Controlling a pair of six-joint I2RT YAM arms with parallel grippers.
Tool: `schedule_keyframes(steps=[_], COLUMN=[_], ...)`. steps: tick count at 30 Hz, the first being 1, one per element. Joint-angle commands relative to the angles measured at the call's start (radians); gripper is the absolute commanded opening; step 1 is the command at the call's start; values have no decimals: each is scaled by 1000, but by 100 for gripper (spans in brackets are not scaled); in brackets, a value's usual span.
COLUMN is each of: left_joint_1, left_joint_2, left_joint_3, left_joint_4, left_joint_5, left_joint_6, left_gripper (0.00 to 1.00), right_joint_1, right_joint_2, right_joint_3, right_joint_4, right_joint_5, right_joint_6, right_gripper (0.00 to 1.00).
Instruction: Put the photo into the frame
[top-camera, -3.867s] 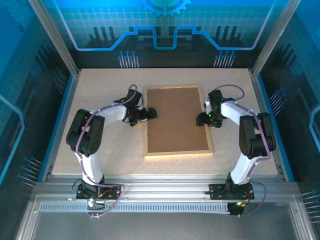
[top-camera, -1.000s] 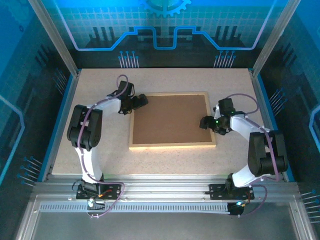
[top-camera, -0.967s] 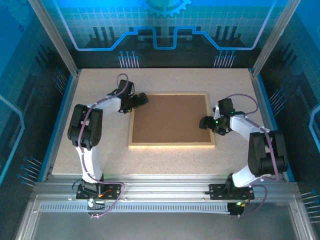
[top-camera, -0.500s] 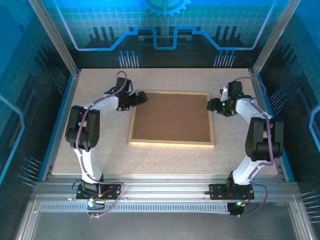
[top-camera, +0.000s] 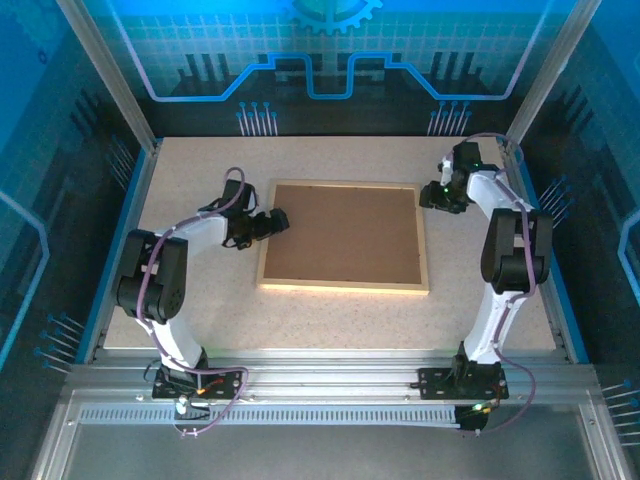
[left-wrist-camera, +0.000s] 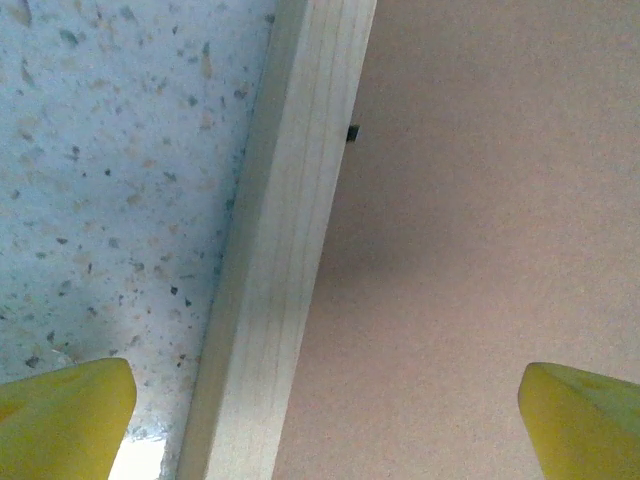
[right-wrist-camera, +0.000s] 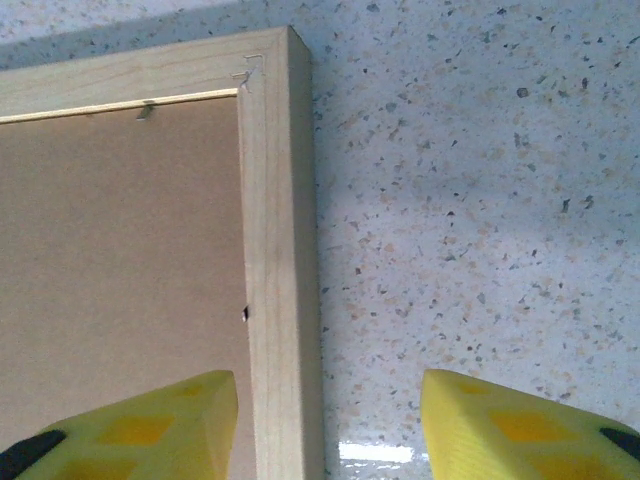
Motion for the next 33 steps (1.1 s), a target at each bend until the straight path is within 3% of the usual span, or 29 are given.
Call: schedule_keyframes(steps=[1,20,33], left_joint_1=[2,-17,-35], left_joint_2=[-11,23,45], left_joint_3=[-15,-37,-18], left_joint_4=[44,82,87], left_joint_5=[45,77,95], left_joint_6=[-39,-79,-83], left_gripper=[99,99,99], right_joint_1=[14,61,76], right_joint_2=[34,161,199], right_joint_3=[38,172,167], right_joint_4=[-63,-103,-108], right_joint_5=[37,89,92], right_joint_6=[-35,-41,-46], right_gripper=[53,53,53])
